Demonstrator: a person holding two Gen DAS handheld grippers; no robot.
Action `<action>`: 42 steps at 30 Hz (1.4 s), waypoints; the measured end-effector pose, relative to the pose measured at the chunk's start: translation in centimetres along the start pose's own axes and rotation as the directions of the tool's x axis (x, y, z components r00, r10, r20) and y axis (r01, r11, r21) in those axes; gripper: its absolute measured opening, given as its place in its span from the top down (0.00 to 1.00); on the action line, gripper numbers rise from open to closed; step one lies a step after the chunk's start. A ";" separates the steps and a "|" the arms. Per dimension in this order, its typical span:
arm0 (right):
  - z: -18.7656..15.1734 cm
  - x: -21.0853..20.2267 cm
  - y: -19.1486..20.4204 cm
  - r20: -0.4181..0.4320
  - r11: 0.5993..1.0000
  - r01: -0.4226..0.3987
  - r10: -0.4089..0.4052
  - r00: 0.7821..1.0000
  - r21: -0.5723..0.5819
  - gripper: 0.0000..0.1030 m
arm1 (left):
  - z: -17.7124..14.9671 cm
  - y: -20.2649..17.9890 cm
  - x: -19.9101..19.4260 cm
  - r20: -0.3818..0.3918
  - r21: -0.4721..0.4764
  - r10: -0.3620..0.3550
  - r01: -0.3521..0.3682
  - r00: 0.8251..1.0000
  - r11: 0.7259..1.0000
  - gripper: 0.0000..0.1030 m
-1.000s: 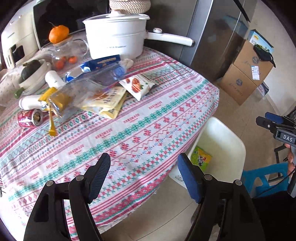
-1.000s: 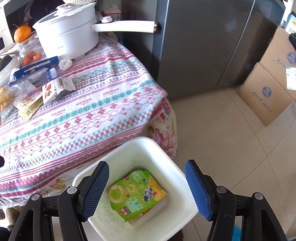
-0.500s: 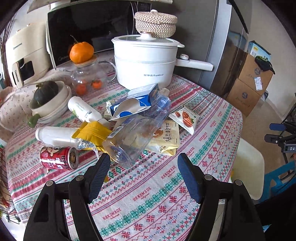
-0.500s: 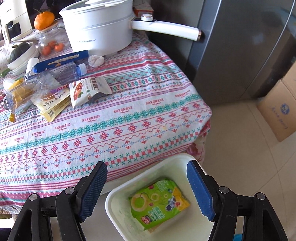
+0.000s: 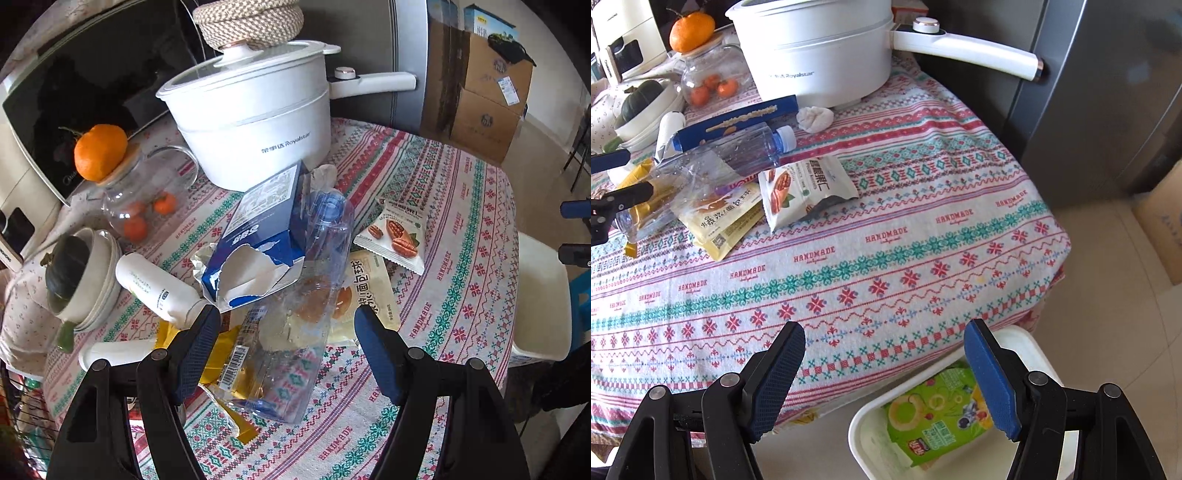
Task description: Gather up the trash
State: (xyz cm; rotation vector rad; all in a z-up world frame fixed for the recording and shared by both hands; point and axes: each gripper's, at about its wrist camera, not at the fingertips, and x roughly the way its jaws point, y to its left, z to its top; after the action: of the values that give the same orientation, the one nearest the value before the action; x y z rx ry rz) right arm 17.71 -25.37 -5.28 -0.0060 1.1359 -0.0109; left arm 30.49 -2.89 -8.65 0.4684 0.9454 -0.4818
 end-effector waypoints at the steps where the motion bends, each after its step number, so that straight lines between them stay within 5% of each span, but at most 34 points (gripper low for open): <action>1: 0.1 0.1 -0.1 -0.004 1.000 0.000 0.000 1.000 0.005 0.28 | 0.2 -0.2 0.9 -0.033 0.005 0.001 -0.001 0.999 1.000 0.25; 6: 0.3 0.6 -0.4 -0.023 1.000 -0.003 0.004 1.000 0.031 0.28 | -0.1 0.1 3.7 -0.136 -0.059 0.015 -0.023 0.991 0.998 0.31; 11: 0.1 0.5 -0.2 -0.024 1.000 -0.003 0.004 1.000 0.023 0.28 | -1.4 -0.1 3.6 -0.193 -0.168 -0.069 0.037 0.979 0.985 0.36; 17: 0.0 0.2 0.1 -0.022 0.999 -0.021 0.021 1.000 0.027 0.28 | -4.7 -2.5 2.7 -0.292 -0.326 -0.286 0.186 0.913 0.927 0.39; 20: -0.3 -0.2 0.2 -0.017 0.999 -0.030 0.030 0.999 0.025 0.27 | -5.3 -3.8 2.0 -0.356 -0.317 -0.283 0.170 0.891 0.933 0.39; 24: -0.8 -0.6 0.1 -0.012 0.999 -0.034 0.034 0.999 0.023 0.27 | -4.1 -4.0 2.0 -0.344 -0.320 -0.237 0.124 0.909 0.939 0.38; 31: -1.5 -0.8 -0.7 -0.012 0.998 -0.038 0.039 0.999 0.044 0.27 | -2.0 -2.0 4.9 -0.262 -0.461 -0.253 0.109 0.932 0.881 0.36; 36: -1.6 -0.5 -0.9 -0.028 0.997 -0.049 0.051 0.998 0.057 0.27 | -2.8 -2.8 2.5 -0.163 -0.479 -0.233 0.130 0.959 0.868 0.38; 42: -1.3 -0.3 -0.6 -0.029 0.994 -0.071 0.073 0.997 0.077 0.27 | -5.4 -4.5 -2.6 -0.084 -0.459 -0.230 0.168 0.969 0.872 0.39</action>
State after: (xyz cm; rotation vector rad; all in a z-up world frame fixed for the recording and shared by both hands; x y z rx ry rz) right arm 16.39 -25.99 -5.50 0.1033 1.1658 0.0103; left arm 23.15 -2.88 -9.92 -0.0213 1.2063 -0.4021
